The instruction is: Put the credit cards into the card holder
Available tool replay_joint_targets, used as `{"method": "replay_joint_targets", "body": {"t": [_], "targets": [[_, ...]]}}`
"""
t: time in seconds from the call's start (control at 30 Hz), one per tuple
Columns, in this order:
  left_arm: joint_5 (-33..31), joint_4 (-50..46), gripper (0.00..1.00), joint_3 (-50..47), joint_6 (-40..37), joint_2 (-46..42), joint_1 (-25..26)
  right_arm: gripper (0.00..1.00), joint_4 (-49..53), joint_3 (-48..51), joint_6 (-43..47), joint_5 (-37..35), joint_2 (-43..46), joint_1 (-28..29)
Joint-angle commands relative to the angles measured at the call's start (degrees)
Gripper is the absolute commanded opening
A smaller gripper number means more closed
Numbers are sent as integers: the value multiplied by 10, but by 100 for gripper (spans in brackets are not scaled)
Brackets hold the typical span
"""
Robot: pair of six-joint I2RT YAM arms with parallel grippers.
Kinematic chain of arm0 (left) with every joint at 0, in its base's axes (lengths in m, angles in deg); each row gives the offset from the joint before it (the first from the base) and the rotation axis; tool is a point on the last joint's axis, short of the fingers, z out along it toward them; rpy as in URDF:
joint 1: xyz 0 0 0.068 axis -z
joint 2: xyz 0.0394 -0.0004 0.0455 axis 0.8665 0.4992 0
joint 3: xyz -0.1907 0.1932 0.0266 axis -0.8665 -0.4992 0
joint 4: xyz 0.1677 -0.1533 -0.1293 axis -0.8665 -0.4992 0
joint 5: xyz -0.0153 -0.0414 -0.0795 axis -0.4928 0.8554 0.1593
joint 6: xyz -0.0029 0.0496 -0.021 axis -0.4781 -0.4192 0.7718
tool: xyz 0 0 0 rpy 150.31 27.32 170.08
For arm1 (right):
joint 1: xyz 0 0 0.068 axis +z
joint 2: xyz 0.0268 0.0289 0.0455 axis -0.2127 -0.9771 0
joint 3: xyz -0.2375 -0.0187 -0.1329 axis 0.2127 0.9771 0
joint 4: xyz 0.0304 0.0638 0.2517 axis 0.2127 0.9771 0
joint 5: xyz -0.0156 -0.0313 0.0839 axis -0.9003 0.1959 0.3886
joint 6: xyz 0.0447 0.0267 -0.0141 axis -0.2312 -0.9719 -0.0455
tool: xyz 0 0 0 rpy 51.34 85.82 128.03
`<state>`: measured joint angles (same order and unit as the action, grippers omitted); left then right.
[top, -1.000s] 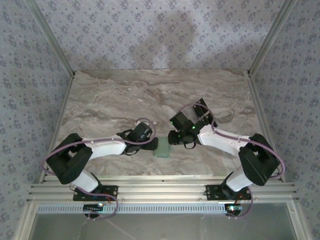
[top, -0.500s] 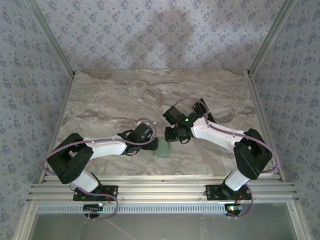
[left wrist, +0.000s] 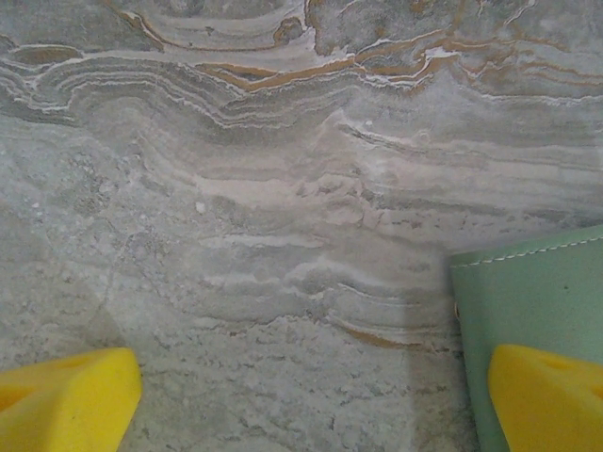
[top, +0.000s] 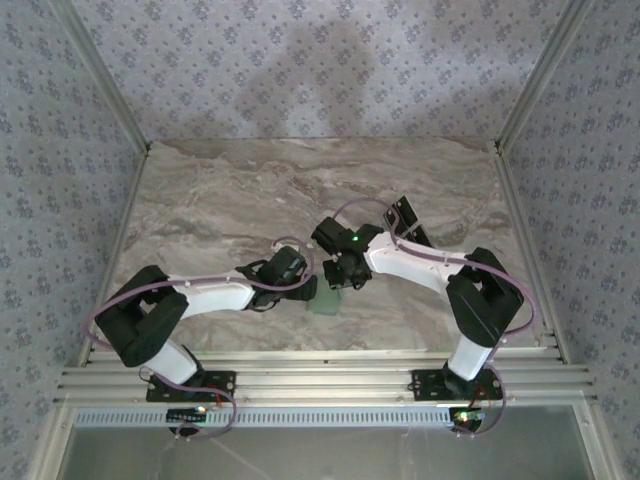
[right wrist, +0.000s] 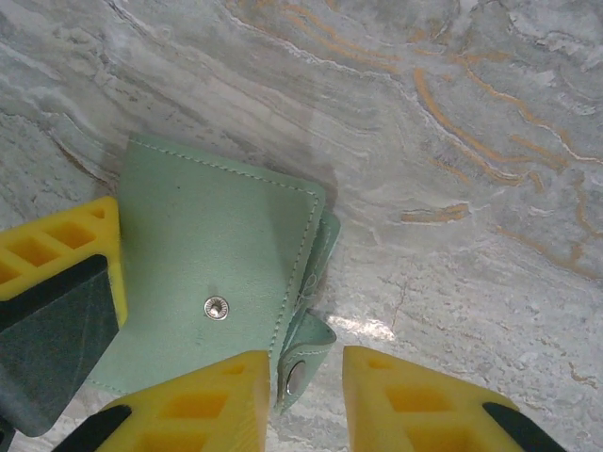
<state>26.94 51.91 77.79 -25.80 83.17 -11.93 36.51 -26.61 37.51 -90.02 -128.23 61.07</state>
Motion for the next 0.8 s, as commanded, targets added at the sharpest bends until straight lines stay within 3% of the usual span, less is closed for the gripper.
{"method": "replay_joint_targets", "body": {"t": [0.0, 0.2, 0.4, 0.67, 0.77], "targets": [[27, 37, 96, 0, -7, 34, -1, 27, 23, -18, 9, -12, -10, 5], [27, 38, 96, 1, -7, 35, -1, 27, 19, -18, 11, -11, -21, 10], [27, 39, 96, 1, -8, 35, -1, 16, 17, -10, 12, -2, -22, 10], [25, 39, 96, 1, -8, 35, -1, 15, 16, -2, 12, -3, -20, 11], [24, 37, 96, 0, -9, 34, -1, 6, 15, 1, 13, -3, -19, 12]]}}
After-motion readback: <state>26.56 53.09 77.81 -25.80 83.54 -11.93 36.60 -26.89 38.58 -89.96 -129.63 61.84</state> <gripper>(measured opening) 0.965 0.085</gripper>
